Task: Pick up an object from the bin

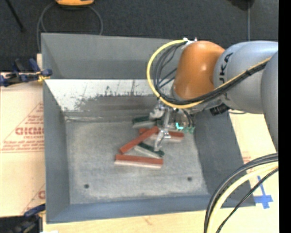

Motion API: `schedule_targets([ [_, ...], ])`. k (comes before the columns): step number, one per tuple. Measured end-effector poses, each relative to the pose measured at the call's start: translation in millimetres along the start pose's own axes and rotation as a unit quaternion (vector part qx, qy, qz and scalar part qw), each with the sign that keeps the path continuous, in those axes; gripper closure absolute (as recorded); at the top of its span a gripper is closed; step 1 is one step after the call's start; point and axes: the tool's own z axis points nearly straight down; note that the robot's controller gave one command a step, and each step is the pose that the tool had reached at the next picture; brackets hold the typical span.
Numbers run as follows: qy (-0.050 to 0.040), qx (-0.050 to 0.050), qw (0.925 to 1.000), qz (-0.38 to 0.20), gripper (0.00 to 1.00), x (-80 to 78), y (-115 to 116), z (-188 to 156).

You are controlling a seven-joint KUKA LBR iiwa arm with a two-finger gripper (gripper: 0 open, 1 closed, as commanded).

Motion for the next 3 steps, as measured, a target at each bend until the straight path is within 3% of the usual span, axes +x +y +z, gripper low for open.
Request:
schedule_targets([
  [1,-0.0039,0.000,1.0000,0.000,0.00,-1.9,0,-5],
  [2,-0.0102,0.001,0.9997,0.022,1.00,10.8,0,31],
  [3,-0.0103,0.001,0.9997,0.022,1.00,10.8,0,31],
])
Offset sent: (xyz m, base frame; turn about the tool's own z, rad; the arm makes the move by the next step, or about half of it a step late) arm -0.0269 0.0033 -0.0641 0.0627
